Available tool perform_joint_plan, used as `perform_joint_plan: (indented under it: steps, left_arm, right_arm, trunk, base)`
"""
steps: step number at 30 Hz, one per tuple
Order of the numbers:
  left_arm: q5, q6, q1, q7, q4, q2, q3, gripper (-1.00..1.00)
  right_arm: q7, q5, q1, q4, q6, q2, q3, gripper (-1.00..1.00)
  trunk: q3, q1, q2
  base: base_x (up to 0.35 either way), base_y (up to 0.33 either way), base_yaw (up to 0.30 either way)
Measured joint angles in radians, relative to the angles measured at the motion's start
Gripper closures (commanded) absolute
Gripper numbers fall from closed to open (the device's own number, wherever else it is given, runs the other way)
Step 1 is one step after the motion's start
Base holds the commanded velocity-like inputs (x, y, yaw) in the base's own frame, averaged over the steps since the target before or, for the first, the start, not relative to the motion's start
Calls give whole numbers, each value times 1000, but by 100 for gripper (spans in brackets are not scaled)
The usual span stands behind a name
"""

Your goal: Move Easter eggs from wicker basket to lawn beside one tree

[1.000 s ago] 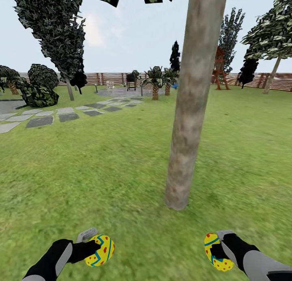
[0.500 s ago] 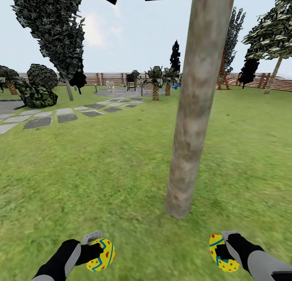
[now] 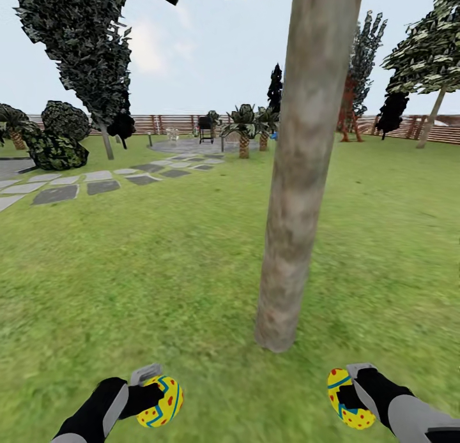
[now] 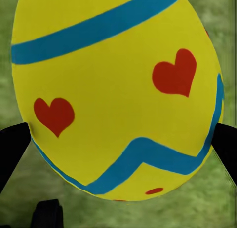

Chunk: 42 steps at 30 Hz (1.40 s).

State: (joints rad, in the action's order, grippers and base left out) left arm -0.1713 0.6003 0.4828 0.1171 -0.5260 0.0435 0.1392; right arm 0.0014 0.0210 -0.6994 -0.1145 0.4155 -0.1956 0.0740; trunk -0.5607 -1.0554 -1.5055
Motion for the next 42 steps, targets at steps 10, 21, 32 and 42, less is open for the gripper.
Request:
perform_joint_plan:
  steps: [10, 21, 32, 42]
  left_arm:
    - [-1, -1, 0, 1, 1, 0, 0, 100]
    - [-4, -2, 0, 2, 28, -11, 2, 100]
    - [-5, -1, 0, -3, 27, -11, 2, 100]
    - [-3, -1, 0, -3, 24, -6, 8, 100]
  right_arm:
    - [0, 0, 0, 0, 0, 1, 0, 100]
    - [0, 0, 0, 0, 0, 2, 0, 100]
    - [0, 1, 0, 0, 0, 6, 1, 100]
    - [0, 1, 0, 0, 0, 8, 1, 100]
  trunk:
    - [0, 0, 0]
    - [0, 0, 0]
    - [-25, -31, -56]
    - [-56, -69, -126]
  base:
    - [175, -141, -40]
    - [1, -1, -296]
    - [0, 0, -59]
    - [0, 0, 0]
